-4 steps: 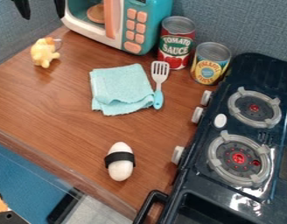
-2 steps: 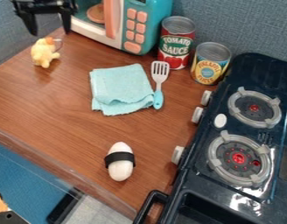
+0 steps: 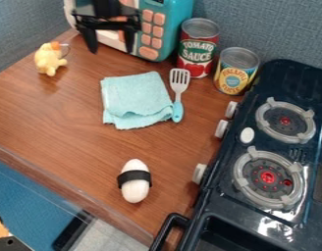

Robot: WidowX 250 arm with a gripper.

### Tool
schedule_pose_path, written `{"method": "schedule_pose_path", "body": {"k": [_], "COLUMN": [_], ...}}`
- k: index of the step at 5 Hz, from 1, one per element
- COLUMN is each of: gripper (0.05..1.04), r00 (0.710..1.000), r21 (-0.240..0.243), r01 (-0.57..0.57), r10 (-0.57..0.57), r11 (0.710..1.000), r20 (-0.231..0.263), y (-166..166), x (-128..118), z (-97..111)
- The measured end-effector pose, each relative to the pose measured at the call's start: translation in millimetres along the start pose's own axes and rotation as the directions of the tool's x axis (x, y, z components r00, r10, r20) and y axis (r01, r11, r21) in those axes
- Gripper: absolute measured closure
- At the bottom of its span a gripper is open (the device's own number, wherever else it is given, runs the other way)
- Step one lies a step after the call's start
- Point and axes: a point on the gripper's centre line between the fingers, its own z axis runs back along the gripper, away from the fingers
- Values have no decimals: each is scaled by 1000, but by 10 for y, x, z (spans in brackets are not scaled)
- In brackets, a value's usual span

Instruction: Move the sky blue towel to the lower left corner of the table

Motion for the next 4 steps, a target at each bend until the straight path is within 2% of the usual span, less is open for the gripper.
{"method": "schedule_pose_path", "body": {"k": [1,2,3,4], "gripper": [84,84,84,83], "r00": [994,985,972,953], "r21": [-15,-2,15,63], "r01": [101,150,205,280], "r10": [-102,-150,-201,-269], "r11": [995,989,979,958], "r20": [-28,-89,-124,-140], "y": [-275,-315,-332,-291], "x": [-135,-312,-405,-483], "z": [-88,-317,-472,-606]}}
